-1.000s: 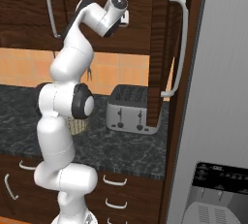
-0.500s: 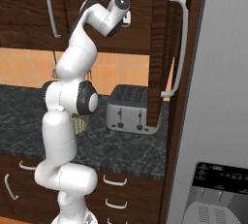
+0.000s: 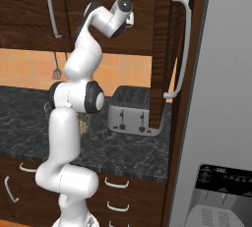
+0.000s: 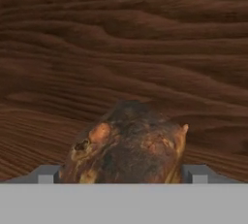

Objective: Open the cabinet, pick up the bread from the cabinet and place it in the basket. Then move the basket to the dining counter.

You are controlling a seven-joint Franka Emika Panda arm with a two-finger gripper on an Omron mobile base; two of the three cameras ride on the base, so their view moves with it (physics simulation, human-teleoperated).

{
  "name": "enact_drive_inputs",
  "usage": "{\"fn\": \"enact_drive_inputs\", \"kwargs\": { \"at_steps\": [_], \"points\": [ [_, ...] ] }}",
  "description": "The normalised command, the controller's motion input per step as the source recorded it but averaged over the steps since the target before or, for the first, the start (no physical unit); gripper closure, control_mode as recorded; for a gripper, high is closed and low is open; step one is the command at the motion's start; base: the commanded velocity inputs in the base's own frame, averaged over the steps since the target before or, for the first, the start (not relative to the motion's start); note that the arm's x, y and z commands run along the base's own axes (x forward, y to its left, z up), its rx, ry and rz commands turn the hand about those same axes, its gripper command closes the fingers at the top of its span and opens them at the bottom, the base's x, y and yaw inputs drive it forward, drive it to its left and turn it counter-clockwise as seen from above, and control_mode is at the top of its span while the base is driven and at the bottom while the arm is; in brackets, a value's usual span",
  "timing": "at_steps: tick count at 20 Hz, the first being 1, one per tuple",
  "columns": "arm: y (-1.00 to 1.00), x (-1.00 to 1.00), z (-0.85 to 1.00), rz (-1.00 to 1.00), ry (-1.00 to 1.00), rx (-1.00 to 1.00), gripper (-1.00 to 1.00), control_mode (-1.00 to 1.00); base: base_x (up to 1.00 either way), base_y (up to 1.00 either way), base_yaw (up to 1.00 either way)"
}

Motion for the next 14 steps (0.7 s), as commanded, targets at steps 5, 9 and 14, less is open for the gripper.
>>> {"fn": "enact_drive_inputs", "kwargs": {
  "at_steps": [5, 9, 14],
  "points": [
    [0.00, 0.12, -0.10, 0.00, 0.00, 0.00, 1.00, -1.00, 0.00, 0.00, 0.00],
    [-0.14, -0.59, -0.01, 0.00, 0.00, 0.00, 1.00, -1.00, 0.00, 0.00, 0.00],
    [0.01, -0.99, -0.40, 0.00, -0.26, 0.00, 1.00, -1.00, 0.00, 0.00, 0.00]
  ]
}}
